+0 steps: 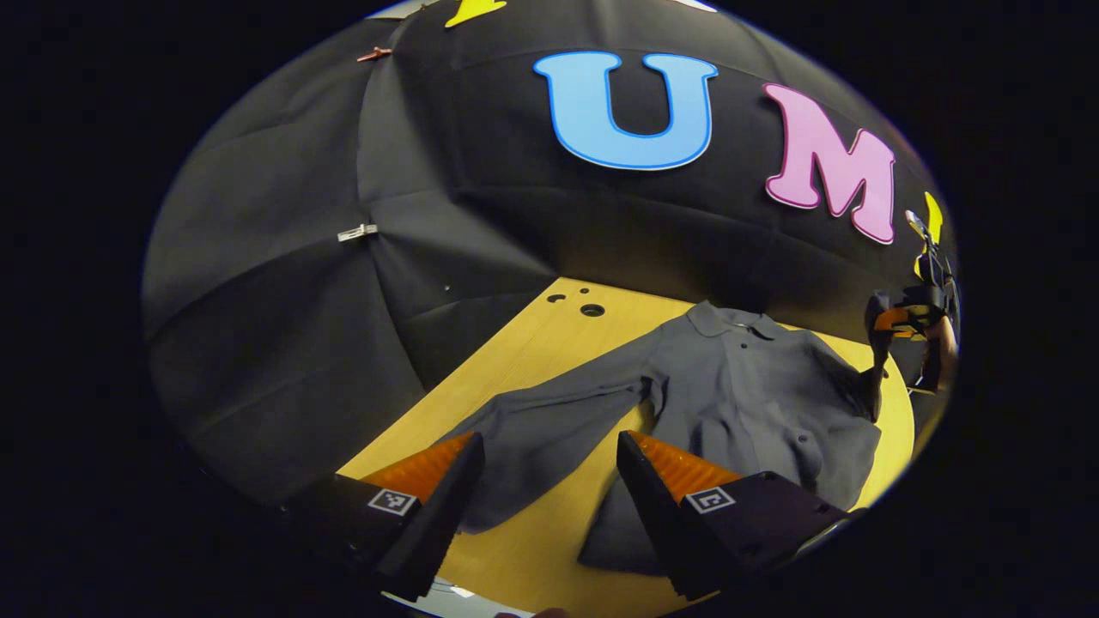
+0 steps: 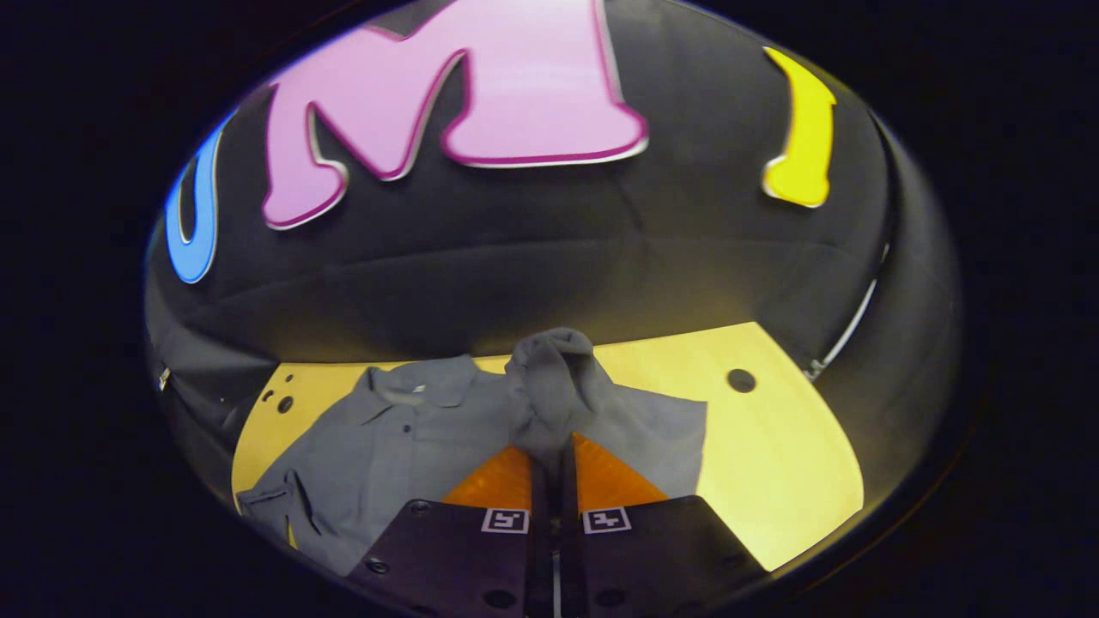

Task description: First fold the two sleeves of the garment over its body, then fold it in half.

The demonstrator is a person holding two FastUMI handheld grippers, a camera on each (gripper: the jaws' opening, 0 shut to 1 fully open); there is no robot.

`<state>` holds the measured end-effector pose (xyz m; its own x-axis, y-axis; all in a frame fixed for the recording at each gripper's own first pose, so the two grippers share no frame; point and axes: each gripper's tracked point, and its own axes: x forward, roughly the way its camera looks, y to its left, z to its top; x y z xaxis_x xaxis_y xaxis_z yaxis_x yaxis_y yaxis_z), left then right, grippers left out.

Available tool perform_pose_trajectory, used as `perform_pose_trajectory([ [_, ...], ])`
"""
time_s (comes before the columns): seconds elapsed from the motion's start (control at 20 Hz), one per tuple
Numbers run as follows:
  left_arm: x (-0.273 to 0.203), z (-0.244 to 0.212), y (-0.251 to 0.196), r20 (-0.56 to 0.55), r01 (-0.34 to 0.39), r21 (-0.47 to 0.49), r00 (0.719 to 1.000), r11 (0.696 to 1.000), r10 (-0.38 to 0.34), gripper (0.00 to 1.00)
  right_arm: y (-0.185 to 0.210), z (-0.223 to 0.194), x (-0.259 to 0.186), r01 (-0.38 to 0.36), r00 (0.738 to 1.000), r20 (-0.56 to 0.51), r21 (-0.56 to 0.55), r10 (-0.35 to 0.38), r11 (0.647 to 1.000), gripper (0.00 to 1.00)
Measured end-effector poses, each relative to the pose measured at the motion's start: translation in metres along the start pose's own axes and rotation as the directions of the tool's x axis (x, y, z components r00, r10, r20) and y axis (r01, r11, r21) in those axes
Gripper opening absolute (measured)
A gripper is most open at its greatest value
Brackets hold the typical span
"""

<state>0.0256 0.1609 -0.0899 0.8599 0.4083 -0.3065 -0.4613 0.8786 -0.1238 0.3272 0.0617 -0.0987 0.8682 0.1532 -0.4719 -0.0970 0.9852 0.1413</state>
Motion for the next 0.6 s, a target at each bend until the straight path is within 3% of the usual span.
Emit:
perform_pose_trajectory([
  [0.3,-0.004,-0.011,0.025,-0.038,-0.063,-0.035,0.997,0.997,0.062,0.98,0.108,-0.015,0.024,-0.122,0.992,-0.031,-0.088,0.12,0.989,0.08],
  [0.6,0.001,-0.016,0.04,-0.056,-0.091,-0.075,0.995,0.993,0.086,0.98,0.22,-0.052,0.045,-0.252,0.966,-0.087,-0.13,0.242,0.959,0.08],
])
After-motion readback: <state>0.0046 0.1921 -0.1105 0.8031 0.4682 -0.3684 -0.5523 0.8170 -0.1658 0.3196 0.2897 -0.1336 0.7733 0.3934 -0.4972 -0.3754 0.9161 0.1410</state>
